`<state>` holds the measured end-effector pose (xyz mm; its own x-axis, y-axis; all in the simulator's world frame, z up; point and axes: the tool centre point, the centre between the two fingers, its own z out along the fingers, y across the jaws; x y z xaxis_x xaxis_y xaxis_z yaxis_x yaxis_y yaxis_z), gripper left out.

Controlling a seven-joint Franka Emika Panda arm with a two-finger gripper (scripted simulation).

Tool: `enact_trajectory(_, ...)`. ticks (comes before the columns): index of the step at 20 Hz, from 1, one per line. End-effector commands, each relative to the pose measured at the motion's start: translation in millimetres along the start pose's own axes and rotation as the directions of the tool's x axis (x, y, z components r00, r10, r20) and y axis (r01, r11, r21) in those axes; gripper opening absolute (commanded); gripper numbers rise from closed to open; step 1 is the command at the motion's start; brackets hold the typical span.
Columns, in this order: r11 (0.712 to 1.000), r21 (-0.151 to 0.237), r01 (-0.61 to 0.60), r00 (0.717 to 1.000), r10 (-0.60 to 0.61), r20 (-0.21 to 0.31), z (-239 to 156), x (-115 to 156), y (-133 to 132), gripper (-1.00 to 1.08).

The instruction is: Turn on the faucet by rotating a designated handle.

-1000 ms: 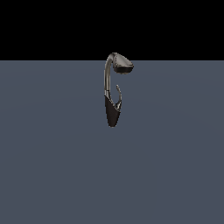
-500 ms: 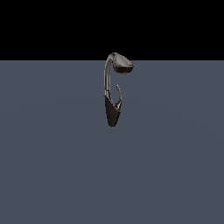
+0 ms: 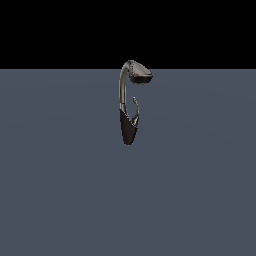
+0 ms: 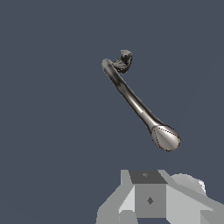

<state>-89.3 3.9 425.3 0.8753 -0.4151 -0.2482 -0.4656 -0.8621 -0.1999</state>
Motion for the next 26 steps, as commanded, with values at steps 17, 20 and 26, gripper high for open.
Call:
enact_trajectory(17,0.898,0.106,-0.427,0.889,0.395,0.233,87,129,-24,-1.00)
enact_trajectory(20,0.863,0.108,-0.493,0.849,0.451,0.275,106,149,-24,-1.00)
enact_trajectory(26,0.781,0.098,-0.616,0.755,0.551,0.354,146,186,-21,-1.00)
